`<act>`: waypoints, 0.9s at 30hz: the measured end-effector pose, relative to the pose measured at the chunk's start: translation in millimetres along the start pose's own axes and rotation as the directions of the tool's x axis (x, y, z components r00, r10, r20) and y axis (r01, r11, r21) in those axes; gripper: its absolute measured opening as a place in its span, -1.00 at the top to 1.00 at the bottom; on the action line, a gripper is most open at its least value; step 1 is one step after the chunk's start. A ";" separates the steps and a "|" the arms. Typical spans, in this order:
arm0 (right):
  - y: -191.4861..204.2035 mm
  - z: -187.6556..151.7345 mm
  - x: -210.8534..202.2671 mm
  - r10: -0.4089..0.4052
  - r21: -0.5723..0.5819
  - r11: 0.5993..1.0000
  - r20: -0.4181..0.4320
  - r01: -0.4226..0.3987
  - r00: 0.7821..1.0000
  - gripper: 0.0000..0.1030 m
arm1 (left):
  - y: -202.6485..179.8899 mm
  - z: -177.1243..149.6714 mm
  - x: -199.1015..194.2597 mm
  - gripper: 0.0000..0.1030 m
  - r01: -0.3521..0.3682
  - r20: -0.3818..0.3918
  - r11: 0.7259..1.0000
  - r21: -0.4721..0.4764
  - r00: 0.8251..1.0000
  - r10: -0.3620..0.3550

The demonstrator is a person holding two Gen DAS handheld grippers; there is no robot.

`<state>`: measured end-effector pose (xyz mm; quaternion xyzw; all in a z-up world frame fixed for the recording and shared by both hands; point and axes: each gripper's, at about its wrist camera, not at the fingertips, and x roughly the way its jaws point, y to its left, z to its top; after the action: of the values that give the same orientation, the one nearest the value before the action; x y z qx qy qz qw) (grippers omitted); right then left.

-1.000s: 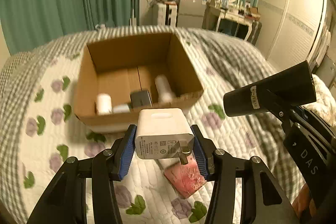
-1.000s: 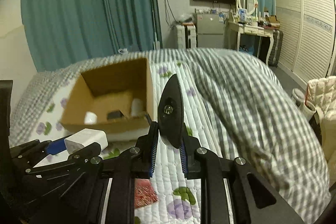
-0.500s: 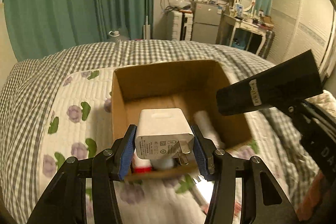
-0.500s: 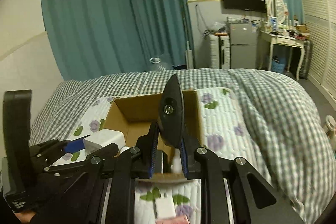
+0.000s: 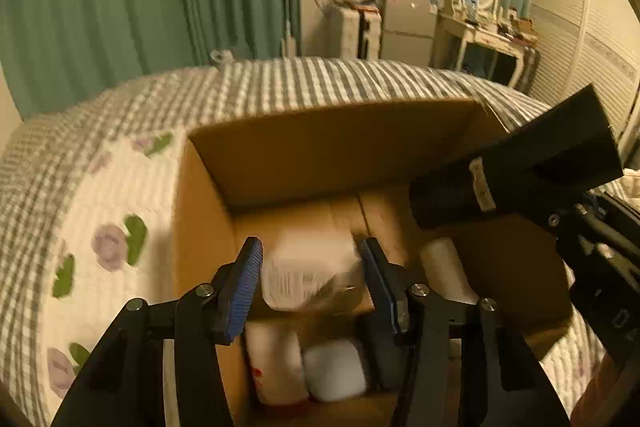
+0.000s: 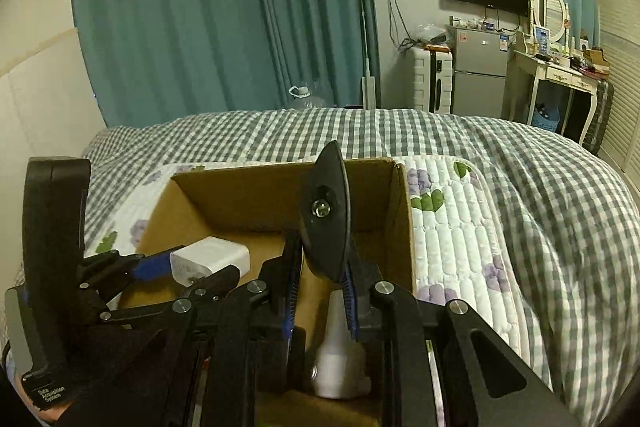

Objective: Organize rigid objects
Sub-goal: 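Lower the charger and remote into the box and open both grippers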

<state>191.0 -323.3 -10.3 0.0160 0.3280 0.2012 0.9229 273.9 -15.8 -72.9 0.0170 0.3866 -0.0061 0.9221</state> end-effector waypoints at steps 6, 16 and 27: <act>0.7 1.8 15.6 -0.012 -0.008 1.000 -0.009 0.012 1.000 0.65 | 10.4 2.8 -4.5 -0.32 0.004 -0.019 1.000 -0.030 1.000 -0.005; 7.8 21.1 26.3 -0.025 -0.034 0.999 0.019 0.026 1.000 0.58 | 14.3 9.3 -45.9 -0.32 -0.010 0.024 1.000 -0.011 1.000 0.010; 5.0 36.5 -55.0 -0.049 -0.009 0.999 0.066 0.049 0.997 -0.05 | 28.0 -9.5 -102.4 -0.47 0.003 0.028 0.999 -0.048 1.000 -0.001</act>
<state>172.8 -335.9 52.0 0.0094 0.2969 0.1796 0.9378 196.0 12.2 -5.8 -0.0057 0.3737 0.0021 0.9275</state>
